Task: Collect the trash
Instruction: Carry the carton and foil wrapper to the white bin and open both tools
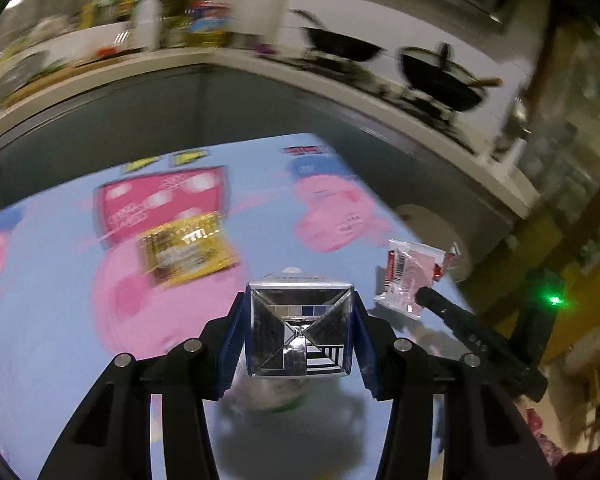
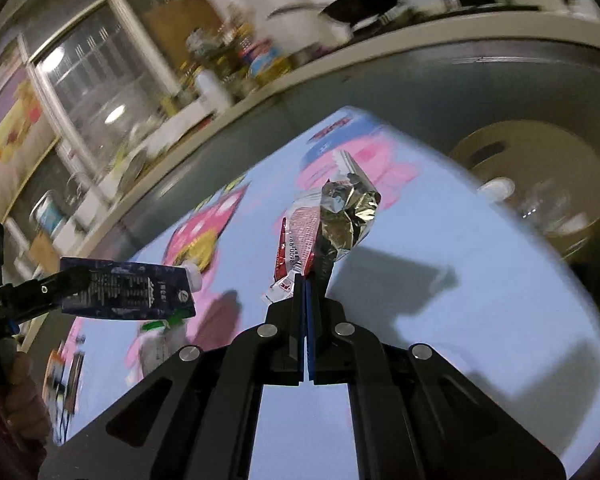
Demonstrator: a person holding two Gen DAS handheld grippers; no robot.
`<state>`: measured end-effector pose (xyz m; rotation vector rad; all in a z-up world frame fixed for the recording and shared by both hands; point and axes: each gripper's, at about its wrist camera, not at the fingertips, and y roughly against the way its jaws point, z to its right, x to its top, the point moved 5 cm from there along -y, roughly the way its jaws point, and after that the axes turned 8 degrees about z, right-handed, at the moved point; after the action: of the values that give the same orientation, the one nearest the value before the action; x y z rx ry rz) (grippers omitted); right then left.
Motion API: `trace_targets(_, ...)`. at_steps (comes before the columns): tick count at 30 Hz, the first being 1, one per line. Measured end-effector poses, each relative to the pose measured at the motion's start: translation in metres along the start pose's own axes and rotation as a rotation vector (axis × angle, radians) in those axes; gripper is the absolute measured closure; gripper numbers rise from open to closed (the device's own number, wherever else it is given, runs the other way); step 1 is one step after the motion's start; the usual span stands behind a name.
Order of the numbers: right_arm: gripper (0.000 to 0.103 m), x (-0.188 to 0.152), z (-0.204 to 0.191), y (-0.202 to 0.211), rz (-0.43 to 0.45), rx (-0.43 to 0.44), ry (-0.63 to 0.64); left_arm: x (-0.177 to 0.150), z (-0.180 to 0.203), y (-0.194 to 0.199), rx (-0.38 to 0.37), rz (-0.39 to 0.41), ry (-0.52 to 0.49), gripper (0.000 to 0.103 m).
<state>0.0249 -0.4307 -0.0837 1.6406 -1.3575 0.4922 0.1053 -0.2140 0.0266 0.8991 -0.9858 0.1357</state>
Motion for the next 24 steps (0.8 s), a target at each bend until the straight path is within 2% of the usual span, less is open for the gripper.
trace_targets(4, 0.102, 0.038, 0.062, 0.016, 0.081, -0.09, -0.061, 0.03, 0.061, -0.054, -0.106, -0.016, -0.068, 0.053)
trace_targets(7, 0.102, 0.057, 0.101, 0.021, 0.121, -0.158, -0.087, 0.044, 0.092, -0.097, -0.173, -0.06, -0.072, 0.053)
trace_targets(11, 0.102, 0.073, 0.154, 0.021, 0.129, -0.223, -0.151, 0.059, 0.131, -0.142, -0.241, -0.086, -0.078, 0.053)
trace_targets(16, 0.102, 0.09, 0.19, 0.014, 0.141, -0.286, -0.176, 0.065, 0.181, -0.196, -0.295, -0.128, -0.102, 0.053)
trace_targets(18, 0.094, 0.088, 0.194, 0.01, 0.13, -0.301, -0.174, 0.056, 0.197, -0.223, -0.271, -0.177, -0.128, 0.049)
trace_targets(19, 0.089, 0.088, 0.199, 0.005, 0.107, -0.31, -0.176, 0.052, 0.201, -0.233, -0.244, -0.201, -0.145, 0.031)
trace_targets(20, 0.064, 0.087, 0.203, 0.006, 0.104, -0.313, -0.187, 0.048, 0.201, -0.24, -0.209, -0.209, -0.156, 0.022)
trace_targets(21, 0.05, 0.087, 0.203, 0.009, 0.123, -0.319, -0.196, 0.047, 0.199, -0.242, -0.19, -0.198, -0.156, 0.023)
trace_targets(24, 0.05, 0.085, 0.199, 0.019, 0.169, -0.321, -0.183, 0.049, 0.185, -0.233, -0.186, -0.175, -0.123, 0.024)
